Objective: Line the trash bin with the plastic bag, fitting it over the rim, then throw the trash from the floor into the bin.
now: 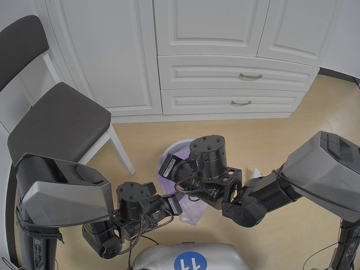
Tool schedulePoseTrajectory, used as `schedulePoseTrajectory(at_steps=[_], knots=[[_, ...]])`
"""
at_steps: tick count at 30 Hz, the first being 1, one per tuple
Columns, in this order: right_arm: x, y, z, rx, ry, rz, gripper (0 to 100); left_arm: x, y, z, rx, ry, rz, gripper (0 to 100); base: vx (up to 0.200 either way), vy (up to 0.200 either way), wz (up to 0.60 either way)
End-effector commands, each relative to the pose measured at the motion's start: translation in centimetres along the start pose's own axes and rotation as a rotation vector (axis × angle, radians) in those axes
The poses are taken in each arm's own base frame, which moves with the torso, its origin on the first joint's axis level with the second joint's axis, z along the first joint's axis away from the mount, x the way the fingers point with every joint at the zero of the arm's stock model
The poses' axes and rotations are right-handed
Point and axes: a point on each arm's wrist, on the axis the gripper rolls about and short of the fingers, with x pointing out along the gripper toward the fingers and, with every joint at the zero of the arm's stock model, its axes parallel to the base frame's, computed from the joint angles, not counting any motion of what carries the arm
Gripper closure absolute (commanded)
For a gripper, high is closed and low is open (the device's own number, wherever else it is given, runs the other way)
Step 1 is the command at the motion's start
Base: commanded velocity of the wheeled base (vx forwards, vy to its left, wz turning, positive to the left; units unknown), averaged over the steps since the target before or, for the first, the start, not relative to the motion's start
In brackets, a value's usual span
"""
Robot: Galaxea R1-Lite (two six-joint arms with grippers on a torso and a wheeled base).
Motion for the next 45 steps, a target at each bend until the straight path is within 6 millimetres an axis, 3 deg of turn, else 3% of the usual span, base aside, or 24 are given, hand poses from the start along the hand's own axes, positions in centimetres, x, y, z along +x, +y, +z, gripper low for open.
schedulePoseTrajectory(at_steps=[1, 2, 3, 11, 20, 30, 39, 45], knots=[[-0.1, -0.3, -0.2, -0.027, 0.008, -0.012, 100, 0.0, 0.1, 0.0, -0.001, 0.001, 0.003, 100, 0.0, 0.0, 0.0], [-0.1, -0.3, -0.2, -0.03, 0.008, -0.012, 100, 0.0, 0.1, 0.0, -0.001, 0.001, 0.003, 100, 0.0, 0.0, 0.0], [-0.1, -0.3, 0.1, -0.038, 0.0, -0.013, 0, 0.0, 0.1, 0.0, 0.0, 0.001, 0.003, 100, 0.0, 0.0, 0.0], [-0.8, -0.6, 2.3, -0.063, -0.055, -0.028, 0, -0.2, 0.2, -0.1, 0.002, 0.008, 0.009, 100, 0.0, 0.0, 0.0], [-4.6, -2.0, 5.1, -0.247, -0.045, -0.056, 0, -0.2, 0.5, 0.0, 0.01, 0.005, 0.02, 100, 0.0, 0.0, 0.0], [-8.4, -2.5, 5.6, -0.408, 0.067, -0.099, 0, -0.3, 0.4, 0.1, 0.012, 0.0, 0.016, 100, 0.0, 0.0, 0.0], [-11.3, -4.6, 4.5, -0.628, 0.173, -0.114, 0, -0.4, 0.2, 0.3, 0.015, -0.006, 0.013, 100, 0.0, 0.0, 0.0], [-12.5, -3.8, 6.4, -0.625, 0.085, -0.099, 0, -0.6, -0.9, 1.7, 0.015, -0.058, -0.022, 100, 0.0, 0.0, 0.0]])
